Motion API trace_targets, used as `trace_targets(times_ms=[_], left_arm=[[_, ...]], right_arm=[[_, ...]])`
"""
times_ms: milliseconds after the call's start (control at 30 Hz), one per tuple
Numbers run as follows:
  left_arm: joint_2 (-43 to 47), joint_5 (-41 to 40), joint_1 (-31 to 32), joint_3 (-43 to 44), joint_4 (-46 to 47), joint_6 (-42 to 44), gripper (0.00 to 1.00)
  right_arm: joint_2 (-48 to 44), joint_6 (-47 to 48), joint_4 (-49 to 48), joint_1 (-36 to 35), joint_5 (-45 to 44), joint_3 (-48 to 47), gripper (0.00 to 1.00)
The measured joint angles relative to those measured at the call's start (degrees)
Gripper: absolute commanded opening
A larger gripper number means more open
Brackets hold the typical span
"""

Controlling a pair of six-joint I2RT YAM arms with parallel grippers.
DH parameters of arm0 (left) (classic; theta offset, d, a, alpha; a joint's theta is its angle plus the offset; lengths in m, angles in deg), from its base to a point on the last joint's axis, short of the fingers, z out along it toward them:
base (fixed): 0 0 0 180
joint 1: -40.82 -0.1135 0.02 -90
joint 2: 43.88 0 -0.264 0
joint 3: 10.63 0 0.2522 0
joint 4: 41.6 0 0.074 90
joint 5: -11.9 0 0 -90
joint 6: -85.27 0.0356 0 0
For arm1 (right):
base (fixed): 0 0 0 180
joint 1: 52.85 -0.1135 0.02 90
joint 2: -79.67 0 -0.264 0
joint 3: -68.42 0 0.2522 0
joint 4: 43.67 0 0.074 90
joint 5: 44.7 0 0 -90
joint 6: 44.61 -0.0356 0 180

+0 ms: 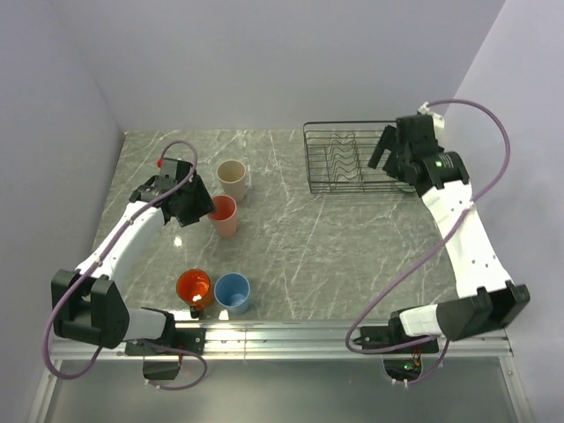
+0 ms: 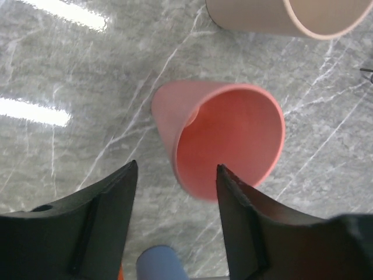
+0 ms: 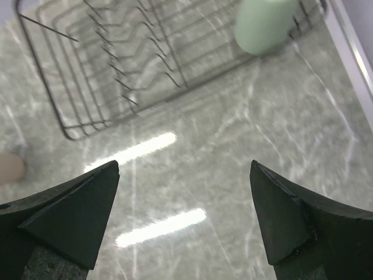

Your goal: Load the cups into the dish rack

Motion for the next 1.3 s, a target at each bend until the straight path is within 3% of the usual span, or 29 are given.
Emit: trace_targets(times_ms=[67, 133, 167, 200, 533, 667, 733, 867, 967, 1167, 1300], left_arm=[[-1.53, 0.0, 0.0, -0.17, 1.33, -0.04, 0.49], [-3.45, 0.02, 0.0, -0.57, 3.26, 0.0, 0.22], [-4.33, 0.22, 0.0, -0.74, 3.8, -0.13, 0.02], [-5.03, 0.26, 0.0, -0.9, 4.31, -0.11, 0.0], [-5.16, 3.19, -0.2, -0.24, 2.75, 0.2, 0.0], [-1.31, 8.24, -0.2, 3.69, 1.18, -0.24, 0.0], [1.11, 12.26, -0.22, 5.25, 2.82, -1.18, 0.0], [6.45, 22.12, -0.2, 5.33, 11.41, -6.29, 0.0], [9.07, 28.41, -0.2, 3.32, 21.07, -12.31, 0.0], [10.84, 35.17, -0.2, -4.9, 39.98, -25.05, 0.0], [10.69, 36.59, -0.2, -9.29, 49.57, -29.0, 0.0]], right_arm=[[-2.86, 0.24, 0.28, 0.55, 0.2, 3.26, 1.0], [-5.09, 0.81, 0.61, 0.9, 0.46, 5.31, 1.0], [-5.99, 1.2, 0.63, 0.9, 0.63, 5.77, 1.0], [-7.19, 1.55, 0.52, 0.9, 1.03, 6.51, 1.0], [-9.2, 2.21, 0.33, 0.9, 10.03, 5.88, 1.0], [-7.72, 1.38, -3.04, 0.87, 22.05, 4.7, 1.0], [-7.17, -1.03, -7.21, 0.85, 32.35, 5.51, 1.0], [-6.49, -11.28, -23.47, 0.26, 51.3, 12.55, 1.0], [-5.22, -19.61, -33.83, -0.74, 59.36, 18.25, 1.0], [-0.22, -31.56, -48.3, -4.26, 66.12, 20.09, 1.0], [1.73, -38.23, -57.16, -7.3, 67.28, 20.11, 1.0]])
